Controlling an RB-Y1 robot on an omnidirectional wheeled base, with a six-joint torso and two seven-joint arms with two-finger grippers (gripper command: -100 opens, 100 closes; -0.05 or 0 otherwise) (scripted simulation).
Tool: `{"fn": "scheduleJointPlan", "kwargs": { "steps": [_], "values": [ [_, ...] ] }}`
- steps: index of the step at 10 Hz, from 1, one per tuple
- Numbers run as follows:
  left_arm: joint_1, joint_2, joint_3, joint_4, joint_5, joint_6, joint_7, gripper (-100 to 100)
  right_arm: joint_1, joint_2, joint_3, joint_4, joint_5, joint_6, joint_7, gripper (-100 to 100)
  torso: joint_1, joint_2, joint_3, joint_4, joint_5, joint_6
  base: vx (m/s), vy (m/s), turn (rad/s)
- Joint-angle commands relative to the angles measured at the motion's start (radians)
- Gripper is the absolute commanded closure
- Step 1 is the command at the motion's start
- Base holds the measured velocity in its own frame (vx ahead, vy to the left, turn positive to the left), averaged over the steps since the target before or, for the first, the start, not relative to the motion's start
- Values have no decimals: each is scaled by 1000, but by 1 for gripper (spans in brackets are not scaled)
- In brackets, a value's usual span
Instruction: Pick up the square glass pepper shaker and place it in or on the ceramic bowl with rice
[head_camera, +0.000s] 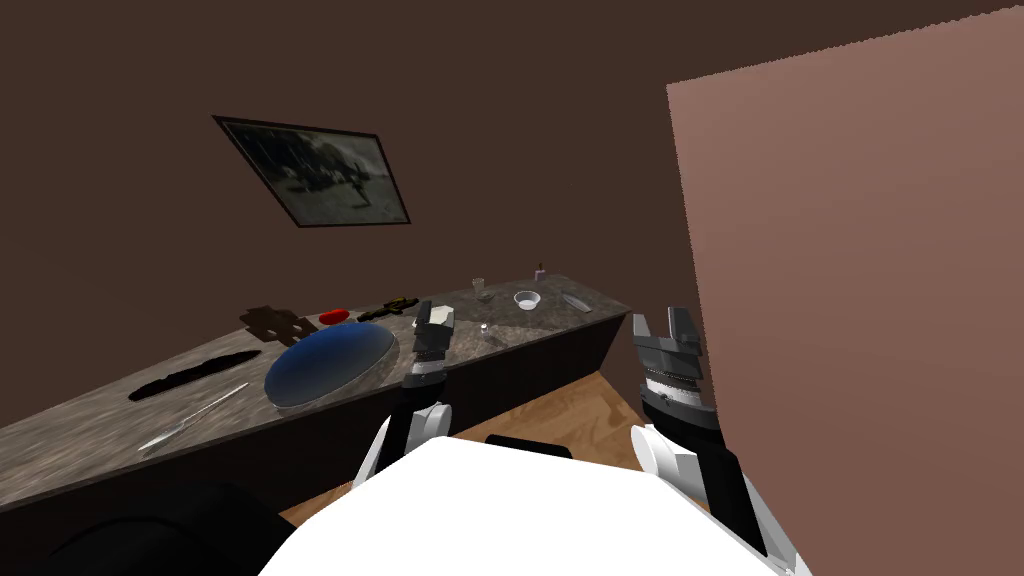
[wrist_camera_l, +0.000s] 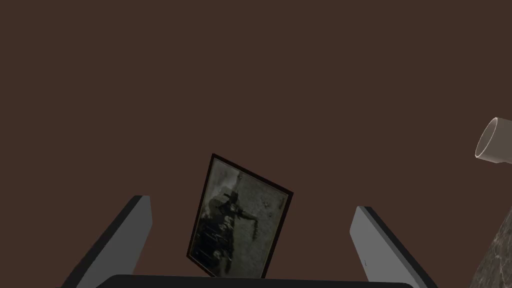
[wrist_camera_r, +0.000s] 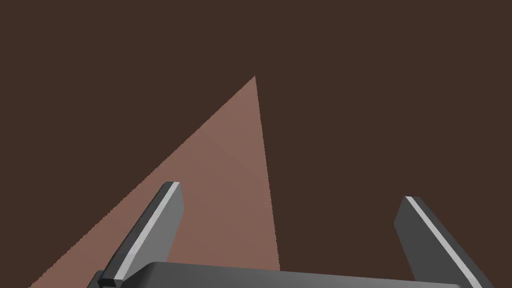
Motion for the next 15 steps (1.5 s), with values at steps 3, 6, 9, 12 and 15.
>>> {"fn": "scheduleJointPlan", "kwargs": {
  "steps": [3, 6, 9, 12, 15],
  "values": [
    [-14, 99, 2, 24, 23, 27, 12, -100, 0, 0, 0, 0, 0, 0, 0, 0, -2, -2, -1, 0, 0, 0, 26, -26, 37],
    [-35, 163, 8, 58, 56, 65, 29, -100, 0, 0, 0, 0, 0, 0, 0, 0, -2, -3, -2, -1, 0, 0, 42, -38, 66],
    [-71, 208, 19, 113, 112, 127, 55, -100, 0, 0, 0, 0, 0, 0, 0, 0, -3, -4, -2, -1, -1, 0, 60, -54, 92],
    [-112, 237, 32, 174, 177, 193, 86, -100, 0, 0, 0, 0, 0, 0, 0, 0, -5, -4, -2, -1, -1, 0, 52, -89, 124],
    [-140, 253, 42, 220, 232, 243, 116, -100, 0, 0, 0, 0, 0, 0, 0, 0, -6, -4, -2, -1, -1, 0, 44, -92, 100]
  ]
}}
